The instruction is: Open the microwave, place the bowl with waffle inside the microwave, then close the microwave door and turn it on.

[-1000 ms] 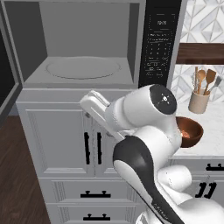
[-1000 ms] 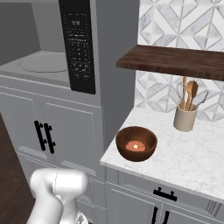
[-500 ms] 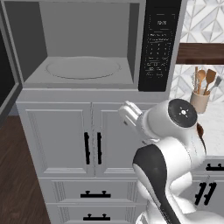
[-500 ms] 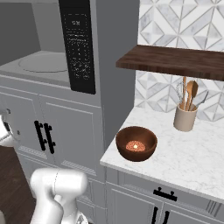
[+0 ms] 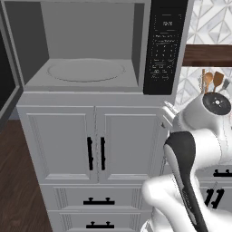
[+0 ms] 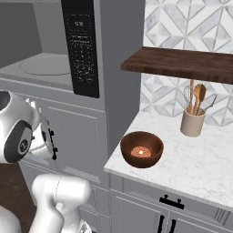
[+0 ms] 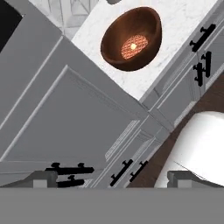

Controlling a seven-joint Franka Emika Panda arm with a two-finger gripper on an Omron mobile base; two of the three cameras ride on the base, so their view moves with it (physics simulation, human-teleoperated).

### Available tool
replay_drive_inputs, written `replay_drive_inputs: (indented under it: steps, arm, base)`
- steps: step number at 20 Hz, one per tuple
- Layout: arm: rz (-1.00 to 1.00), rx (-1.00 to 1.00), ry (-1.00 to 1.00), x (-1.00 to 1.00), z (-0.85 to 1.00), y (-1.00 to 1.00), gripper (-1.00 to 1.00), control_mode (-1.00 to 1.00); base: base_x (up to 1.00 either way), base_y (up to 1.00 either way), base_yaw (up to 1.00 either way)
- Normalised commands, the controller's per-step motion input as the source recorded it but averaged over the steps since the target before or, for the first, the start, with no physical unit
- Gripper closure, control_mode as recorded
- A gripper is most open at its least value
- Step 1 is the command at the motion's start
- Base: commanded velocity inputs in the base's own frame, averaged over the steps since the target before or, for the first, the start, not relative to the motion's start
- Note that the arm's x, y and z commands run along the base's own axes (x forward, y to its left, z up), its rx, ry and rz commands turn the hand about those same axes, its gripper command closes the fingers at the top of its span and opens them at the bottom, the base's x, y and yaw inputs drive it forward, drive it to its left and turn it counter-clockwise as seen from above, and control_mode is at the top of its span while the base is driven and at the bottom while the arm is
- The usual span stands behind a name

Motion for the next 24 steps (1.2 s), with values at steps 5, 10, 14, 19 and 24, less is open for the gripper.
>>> replay_drive_inputs:
  steps: [5,10,14,19,24]
  arm:
    - [-0.06,0.04,0.04,-0.01,-0.24,-1.00,-1.00,-1.00]
    - [-0.04,0.09,0.00,0.00,-0.22,-1.00,-1.00,-1.00]
    - [-0.04,0.08,0.00,0.00,-0.22,-1.00,-1.00,-1.00]
    - [0.03,0.14,0.00,0.11,-0.16,-0.99,-1.00,-1.00]
    - [0.15,0.14,0.02,0.44,-0.08,-0.77,-1.00,-1.00]
  base:
    - [0.00,0.00,0.00]
    - [0.00,0.00,0.00]
    - [0.00,0.00,0.00]
    - [0.00,0.00,0.00]
    - [0.00,0.00,0.00]
